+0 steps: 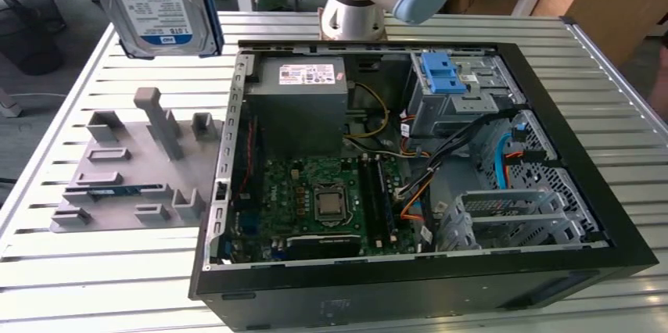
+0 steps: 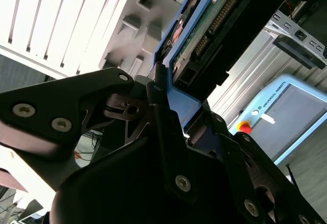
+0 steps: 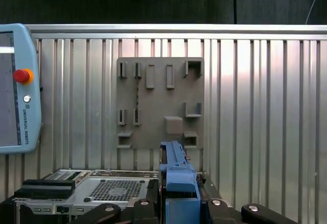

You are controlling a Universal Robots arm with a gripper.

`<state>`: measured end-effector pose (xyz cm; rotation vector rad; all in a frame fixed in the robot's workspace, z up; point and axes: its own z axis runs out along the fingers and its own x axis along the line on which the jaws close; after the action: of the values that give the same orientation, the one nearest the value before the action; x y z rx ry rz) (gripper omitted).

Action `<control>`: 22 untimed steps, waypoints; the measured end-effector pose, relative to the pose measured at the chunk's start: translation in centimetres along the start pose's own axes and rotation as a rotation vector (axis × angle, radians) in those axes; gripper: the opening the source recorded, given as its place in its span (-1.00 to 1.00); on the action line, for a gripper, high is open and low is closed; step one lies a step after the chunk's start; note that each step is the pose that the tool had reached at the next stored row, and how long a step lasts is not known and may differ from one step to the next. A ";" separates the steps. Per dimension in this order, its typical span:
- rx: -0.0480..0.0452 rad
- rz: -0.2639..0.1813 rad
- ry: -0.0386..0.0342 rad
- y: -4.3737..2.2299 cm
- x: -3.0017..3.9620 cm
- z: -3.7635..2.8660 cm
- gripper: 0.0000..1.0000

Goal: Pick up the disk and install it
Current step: 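Pick up the disk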

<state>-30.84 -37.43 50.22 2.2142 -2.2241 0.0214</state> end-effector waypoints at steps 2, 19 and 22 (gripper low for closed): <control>-0.0001 0.000 0.0000 -0.36 0.01 0.00 -0.27; -0.0001 0.000 0.0000 -2.70 0.14 0.04 -0.27; -0.0001 0.000 0.0000 -3.03 0.53 0.05 -0.27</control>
<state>-27.81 -37.98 50.20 2.2143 -2.2240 0.0213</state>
